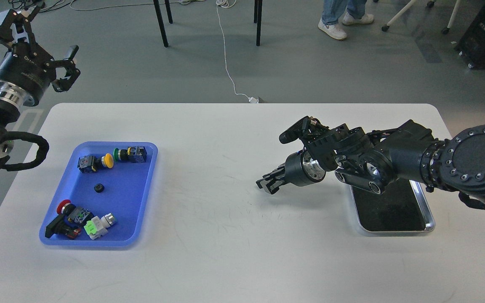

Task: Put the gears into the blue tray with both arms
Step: 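Carry the second black piece toward the table center, then open the right gripper to set the piece down and retract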

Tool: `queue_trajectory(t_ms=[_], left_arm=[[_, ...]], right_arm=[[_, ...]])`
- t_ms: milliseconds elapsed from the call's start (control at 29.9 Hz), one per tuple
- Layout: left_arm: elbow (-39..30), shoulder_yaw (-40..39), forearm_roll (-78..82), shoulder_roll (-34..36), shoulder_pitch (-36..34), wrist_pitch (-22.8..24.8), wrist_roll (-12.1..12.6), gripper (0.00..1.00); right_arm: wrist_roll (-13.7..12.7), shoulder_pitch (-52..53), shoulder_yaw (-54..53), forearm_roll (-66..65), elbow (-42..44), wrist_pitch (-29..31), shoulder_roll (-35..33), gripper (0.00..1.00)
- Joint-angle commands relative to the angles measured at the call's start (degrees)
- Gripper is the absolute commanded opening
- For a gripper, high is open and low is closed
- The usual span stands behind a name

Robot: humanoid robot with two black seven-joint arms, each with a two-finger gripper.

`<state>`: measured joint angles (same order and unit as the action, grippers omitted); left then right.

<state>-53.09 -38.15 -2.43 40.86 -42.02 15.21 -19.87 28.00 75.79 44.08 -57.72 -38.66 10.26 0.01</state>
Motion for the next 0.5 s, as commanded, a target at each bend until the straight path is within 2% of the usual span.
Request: queue_trajectory(t_ms=[0, 67, 201, 368, 468], left_arm=[[0.0, 0.0, 0.0, 0.1, 0.0, 0.1, 0.0, 0.98], [0.0, -0.1, 0.1, 0.2, 0.0, 0.1, 0.0, 0.98], [-0.1, 0.0, 0.1, 0.3, 0.0, 0.0, 0.0, 0.98], [-0.6, 0.4, 0.1, 1.9, -0.1, -0.1, -0.1, 0.98], [-0.9, 0.7, 0.7, 1.8, -0.5, 0.2, 0.2, 0.98]], right_arm=[[0.0, 0.5, 0.0, 0.1, -0.2, 0.0, 0.0, 0.53], [0.0, 0.7, -0.2, 0.8, -0.2, 0.0, 0.0, 0.61], [0.0, 0.8, -3.6, 1.9, -0.2, 0.0, 0.0, 0.69], [0.0, 3.4, -10.4, 5.8, 0.2, -0.1, 0.0, 0.87], [0.0, 3.9, -16.8, 8.5, -0.3, 0.0, -6.0, 0.93]])
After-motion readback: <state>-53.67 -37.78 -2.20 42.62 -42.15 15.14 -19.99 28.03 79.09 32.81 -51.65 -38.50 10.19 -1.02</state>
